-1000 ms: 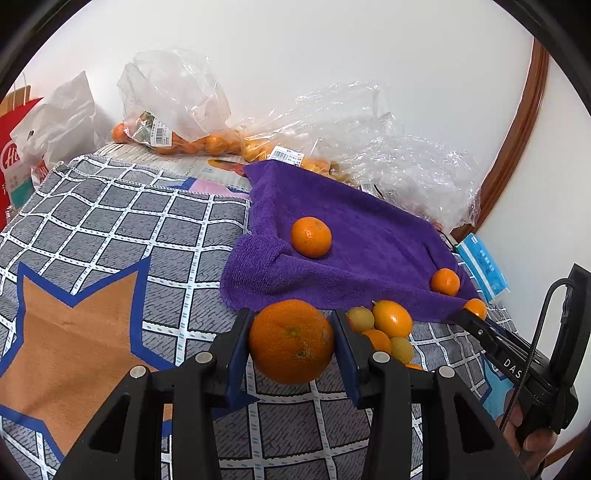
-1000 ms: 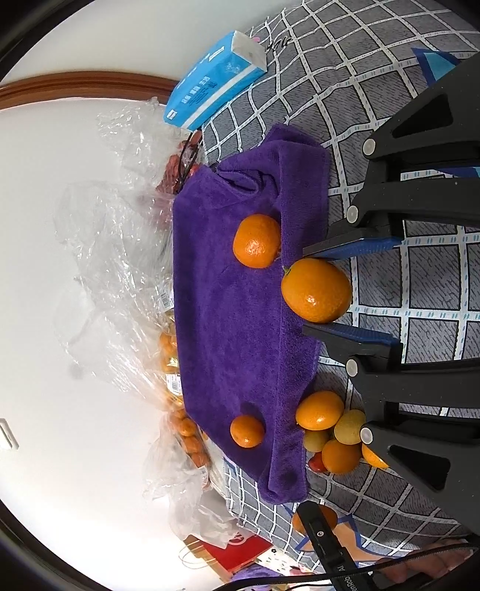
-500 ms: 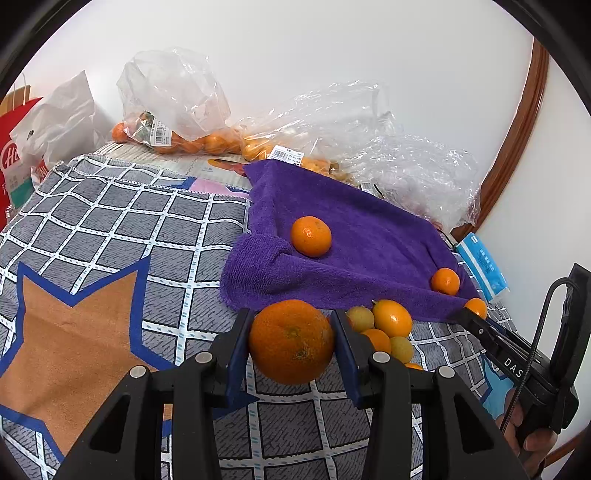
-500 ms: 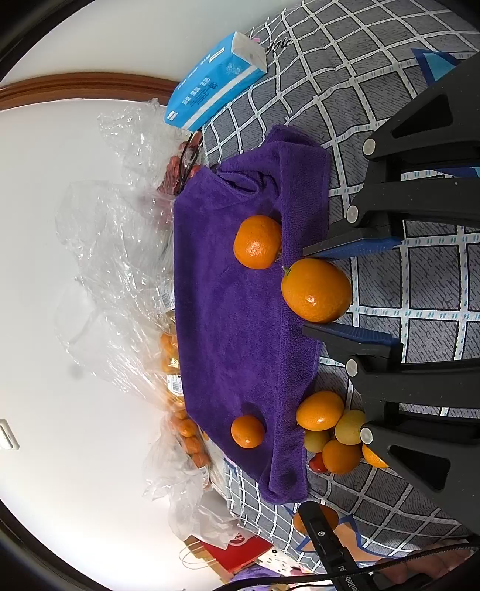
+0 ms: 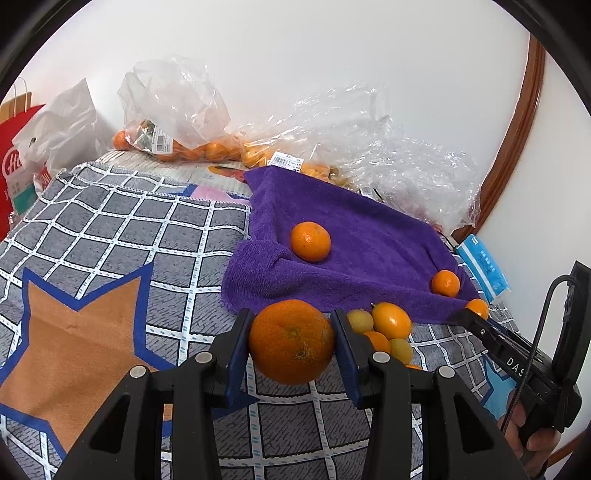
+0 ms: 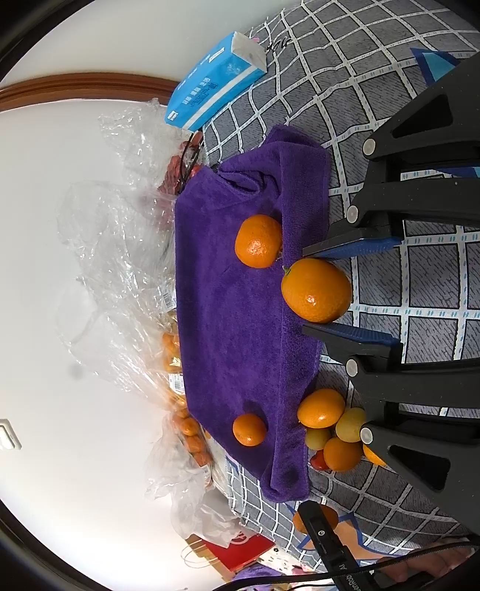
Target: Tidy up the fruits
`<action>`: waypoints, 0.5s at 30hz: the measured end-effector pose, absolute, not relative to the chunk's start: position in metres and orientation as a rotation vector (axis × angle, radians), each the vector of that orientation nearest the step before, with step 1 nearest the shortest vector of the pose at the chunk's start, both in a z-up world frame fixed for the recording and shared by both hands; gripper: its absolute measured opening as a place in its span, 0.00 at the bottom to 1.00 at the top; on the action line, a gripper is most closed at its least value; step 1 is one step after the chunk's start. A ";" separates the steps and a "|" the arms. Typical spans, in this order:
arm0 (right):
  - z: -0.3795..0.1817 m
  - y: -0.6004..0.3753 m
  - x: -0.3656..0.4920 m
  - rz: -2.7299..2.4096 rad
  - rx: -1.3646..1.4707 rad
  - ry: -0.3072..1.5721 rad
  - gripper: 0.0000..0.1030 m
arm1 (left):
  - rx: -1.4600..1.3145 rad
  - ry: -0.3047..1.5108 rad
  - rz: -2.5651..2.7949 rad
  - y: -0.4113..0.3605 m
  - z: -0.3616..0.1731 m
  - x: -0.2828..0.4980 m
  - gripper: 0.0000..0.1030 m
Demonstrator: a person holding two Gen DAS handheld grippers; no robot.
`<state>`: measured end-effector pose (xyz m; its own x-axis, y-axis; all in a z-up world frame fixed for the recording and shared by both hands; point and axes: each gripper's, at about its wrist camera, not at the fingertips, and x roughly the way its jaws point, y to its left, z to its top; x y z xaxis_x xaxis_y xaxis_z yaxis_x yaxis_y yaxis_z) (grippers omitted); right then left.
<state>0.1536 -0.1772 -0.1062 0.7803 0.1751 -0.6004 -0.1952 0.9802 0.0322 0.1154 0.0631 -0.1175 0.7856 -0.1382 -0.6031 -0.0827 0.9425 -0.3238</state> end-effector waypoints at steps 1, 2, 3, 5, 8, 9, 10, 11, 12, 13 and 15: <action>-0.105 -0.178 0.154 0.201 -0.025 0.644 0.33 | -0.348 0.669 -0.026 0.064 -0.117 0.115 0.39; -0.104 -0.179 0.153 0.204 -0.017 0.642 0.33 | -0.351 0.667 -0.022 0.065 -0.116 0.115 0.39; -0.102 -0.180 0.153 0.207 -0.006 0.642 0.33 | -0.353 0.663 -0.018 0.066 -0.115 0.114 0.39; -0.099 -0.181 0.154 0.209 0.018 0.645 0.33 | -0.351 0.647 -0.006 0.068 -0.109 0.110 0.39; -0.095 -0.182 0.153 0.207 0.043 0.651 0.33 | -0.368 0.646 -0.010 0.071 -0.100 0.105 0.39; -0.093 -0.180 0.152 0.210 0.037 0.648 0.33 | -0.370 0.648 -0.011 0.071 -0.098 0.105 0.39; -0.090 -0.179 0.151 0.209 0.025 0.644 0.33 | -0.369 0.647 -0.013 0.071 -0.094 0.105 0.39; -0.086 -0.177 0.150 0.203 0.013 0.633 0.33 | -0.368 0.643 -0.014 0.071 -0.090 0.106 0.39; -0.081 -0.176 0.150 0.199 0.005 0.624 0.33 | -0.369 0.640 -0.014 0.071 -0.086 0.107 0.39; -0.077 -0.176 0.150 0.198 -0.001 0.615 0.33 | -0.375 0.636 -0.018 0.072 -0.082 0.109 0.39; -0.065 -0.175 0.150 0.206 -0.004 0.596 0.33 | -0.385 0.628 -0.032 0.073 -0.074 0.114 0.39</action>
<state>0.1503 -0.1748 -0.0647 0.8079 0.1912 -0.5574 -0.1933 0.9795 0.0557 0.1140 0.0735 -0.0738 0.8113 -0.1444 -0.5665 -0.0865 0.9287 -0.3606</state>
